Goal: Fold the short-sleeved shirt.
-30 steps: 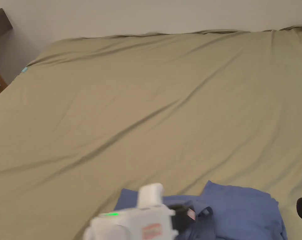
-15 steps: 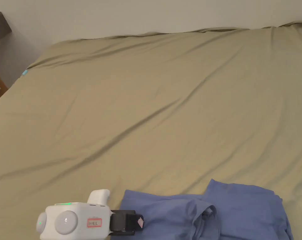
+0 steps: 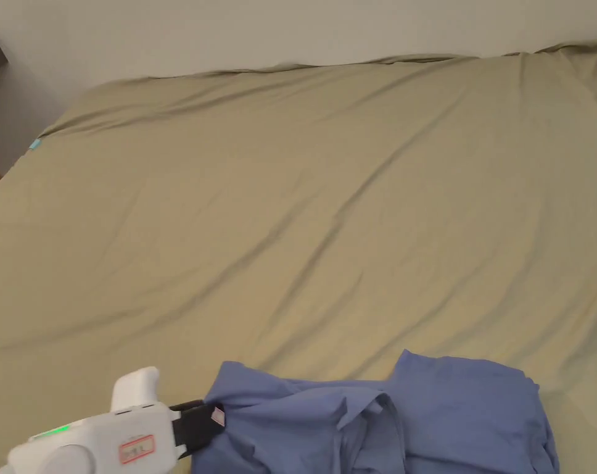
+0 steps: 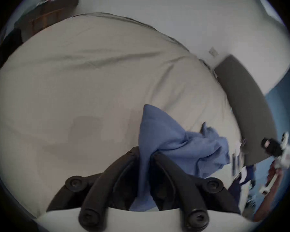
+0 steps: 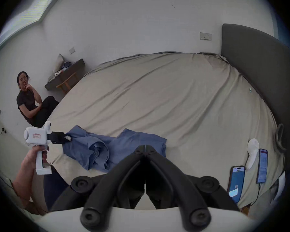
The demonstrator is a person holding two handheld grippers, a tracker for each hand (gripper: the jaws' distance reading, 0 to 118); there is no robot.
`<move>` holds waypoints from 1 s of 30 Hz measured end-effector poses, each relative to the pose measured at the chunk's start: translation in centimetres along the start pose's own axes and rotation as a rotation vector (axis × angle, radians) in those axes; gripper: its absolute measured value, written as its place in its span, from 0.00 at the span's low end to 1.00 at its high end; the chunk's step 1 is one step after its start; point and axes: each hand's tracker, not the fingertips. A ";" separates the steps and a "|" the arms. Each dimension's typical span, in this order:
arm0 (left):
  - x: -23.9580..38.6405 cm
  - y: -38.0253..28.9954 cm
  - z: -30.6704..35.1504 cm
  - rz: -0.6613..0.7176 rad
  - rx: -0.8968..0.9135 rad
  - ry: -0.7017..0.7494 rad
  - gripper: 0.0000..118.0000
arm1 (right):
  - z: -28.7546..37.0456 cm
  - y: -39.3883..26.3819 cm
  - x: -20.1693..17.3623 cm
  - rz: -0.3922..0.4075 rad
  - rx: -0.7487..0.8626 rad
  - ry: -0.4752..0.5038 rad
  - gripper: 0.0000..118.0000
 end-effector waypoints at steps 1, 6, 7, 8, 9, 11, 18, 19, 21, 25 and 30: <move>-0.2 0.4 0.7 0.004 -0.014 -0.025 0.07 | 0.1 0.0 0.2 -0.002 0.000 -0.003 0.02; -0.7 3.0 4.9 -0.058 0.049 0.091 0.07 | 0.3 -0.2 1.0 -0.037 0.006 -0.010 0.02; -0.8 3.6 5.7 -0.057 0.045 0.096 0.07 | 0.2 -0.3 1.2 -0.047 0.005 -0.006 0.02; -0.9 4.0 6.4 -0.053 0.049 0.110 0.07 | 0.1 -0.4 1.2 -0.056 0.004 -0.003 0.02; -1.0 4.5 7.1 -0.057 0.057 0.136 0.07 | 0.0 -0.4 1.2 -0.059 0.001 -0.001 0.02; -0.7 5.2 8.4 -0.029 0.055 0.184 0.07 | -0.2 -0.7 1.1 -0.059 -0.005 -0.002 0.02; 7.4 3.6 6.9 0.044 -0.024 -0.065 0.07 | -1.0 -1.1 1.0 -0.074 -0.027 0.025 0.02; 8.6 3.3 5.7 0.072 -0.043 -0.103 0.07 | -1.1 -1.1 0.9 -0.074 -0.029 0.028 0.02; 12.0 2.8 2.9 0.054 -0.071 -0.158 0.07 | -1.1 -1.1 0.9 -0.069 -0.031 0.035 0.02; 18.2 1.2 -4.4 -0.035 -0.144 -0.145 0.07 | -0.9 -1.0 0.9 -0.071 -0.030 0.039 0.02; 22.0 -3.6 -12.9 -0.253 -0.279 -0.040 0.14 | -0.5 -1.4 1.2 -0.059 -0.036 0.032 0.02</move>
